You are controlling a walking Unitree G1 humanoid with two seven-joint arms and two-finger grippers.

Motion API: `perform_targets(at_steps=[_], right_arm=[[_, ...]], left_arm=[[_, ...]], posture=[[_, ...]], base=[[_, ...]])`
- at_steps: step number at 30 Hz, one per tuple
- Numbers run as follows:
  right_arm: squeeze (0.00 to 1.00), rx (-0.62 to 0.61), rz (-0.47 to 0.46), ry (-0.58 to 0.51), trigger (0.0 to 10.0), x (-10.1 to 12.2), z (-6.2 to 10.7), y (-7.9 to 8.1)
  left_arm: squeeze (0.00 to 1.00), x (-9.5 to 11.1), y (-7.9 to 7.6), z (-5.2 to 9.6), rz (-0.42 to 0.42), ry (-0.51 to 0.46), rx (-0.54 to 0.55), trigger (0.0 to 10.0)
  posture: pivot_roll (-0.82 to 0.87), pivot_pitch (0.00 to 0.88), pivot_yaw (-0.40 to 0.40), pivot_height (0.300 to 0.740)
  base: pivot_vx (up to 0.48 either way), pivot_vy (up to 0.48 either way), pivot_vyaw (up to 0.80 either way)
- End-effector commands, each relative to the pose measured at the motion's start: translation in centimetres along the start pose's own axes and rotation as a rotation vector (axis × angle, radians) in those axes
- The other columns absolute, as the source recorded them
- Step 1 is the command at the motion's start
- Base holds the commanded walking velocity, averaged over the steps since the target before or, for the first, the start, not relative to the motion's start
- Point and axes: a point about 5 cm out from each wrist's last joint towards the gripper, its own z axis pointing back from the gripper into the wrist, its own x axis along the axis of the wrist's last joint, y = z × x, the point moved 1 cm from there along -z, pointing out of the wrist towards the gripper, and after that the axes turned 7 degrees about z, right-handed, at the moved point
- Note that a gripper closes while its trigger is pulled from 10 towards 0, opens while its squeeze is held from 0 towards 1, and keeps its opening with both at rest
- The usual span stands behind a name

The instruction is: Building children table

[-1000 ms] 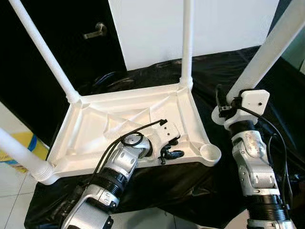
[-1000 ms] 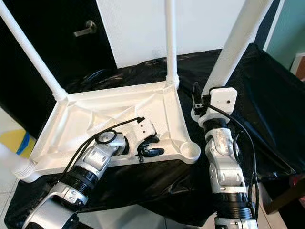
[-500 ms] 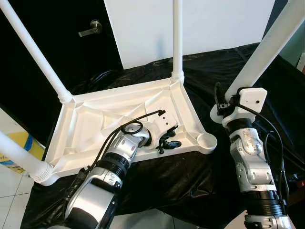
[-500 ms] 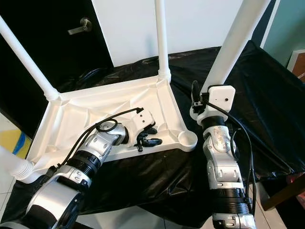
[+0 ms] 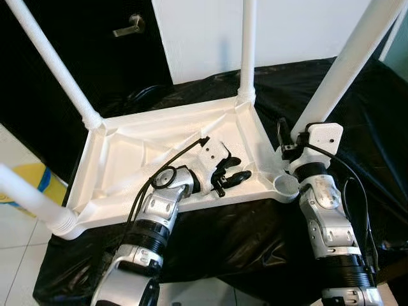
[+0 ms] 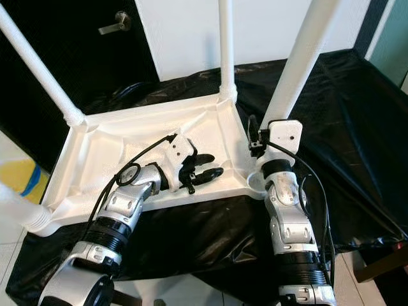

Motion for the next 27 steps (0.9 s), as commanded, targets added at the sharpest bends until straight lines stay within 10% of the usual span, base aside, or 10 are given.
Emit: perform_targets(at_steps=[1, 27], right_arm=[[0.00, 0.036, -0.002, 0.004, 10.0, -0.4, 0.3, 0.8], [0.00, 0.027, 0.014, 0.165, 10.0, -3.6, 4.7, -0.1]], left_arm=[[0.00, 0.1, 1.6, 0.8, 0.006, -0.069, 0.308, 10.0], [0.00, -1.2, -5.0, 2.4, 0.130, -0.127, -0.094, 10.0]], posture=[[-0.17, 0.000, 0.067, 0.740], [-0.21, 0.000, 0.077, 0.740]], base=[[0.000, 0.000, 0.00], [0.000, 0.000, 0.00]])
